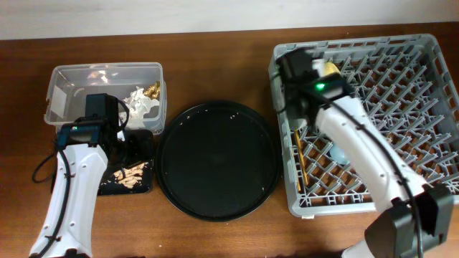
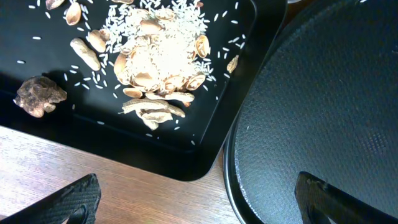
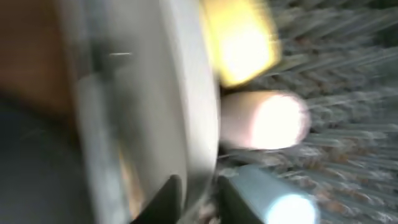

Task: Sort waste into correct bins and load items into the dishwasher rack
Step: 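Stand the white plate upright in the dish rack with the right gripper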

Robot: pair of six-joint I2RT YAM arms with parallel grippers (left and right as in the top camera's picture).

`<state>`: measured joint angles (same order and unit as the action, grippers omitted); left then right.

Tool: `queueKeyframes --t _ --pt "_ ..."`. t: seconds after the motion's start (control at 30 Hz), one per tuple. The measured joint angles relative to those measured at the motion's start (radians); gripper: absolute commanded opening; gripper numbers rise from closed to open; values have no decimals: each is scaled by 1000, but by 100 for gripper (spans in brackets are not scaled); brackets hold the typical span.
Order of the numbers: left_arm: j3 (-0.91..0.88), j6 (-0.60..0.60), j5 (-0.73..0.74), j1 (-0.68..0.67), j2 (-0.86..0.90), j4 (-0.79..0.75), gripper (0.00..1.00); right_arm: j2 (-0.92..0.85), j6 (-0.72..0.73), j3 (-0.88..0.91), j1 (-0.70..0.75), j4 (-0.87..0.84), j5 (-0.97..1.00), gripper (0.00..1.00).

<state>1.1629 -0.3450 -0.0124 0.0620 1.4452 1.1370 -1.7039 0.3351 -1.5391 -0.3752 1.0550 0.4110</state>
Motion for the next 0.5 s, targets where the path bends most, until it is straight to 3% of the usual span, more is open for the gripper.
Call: queueKeyframes --t 0.1,0.17,0.37,0.5 --pt "0 0 5 0 0 0 99 -3 -6 0 -42 7 -142 43" --pt "0 0 6 0 0 0 99 4 -5 0 -21 23 -192 54" --pt "0 82 44 -8 0 -60 99 184 -121 0 206 145 -430 56" --pt "0 181 95 -41 0 -9 99 194 -212 12 290 243 -537 56"
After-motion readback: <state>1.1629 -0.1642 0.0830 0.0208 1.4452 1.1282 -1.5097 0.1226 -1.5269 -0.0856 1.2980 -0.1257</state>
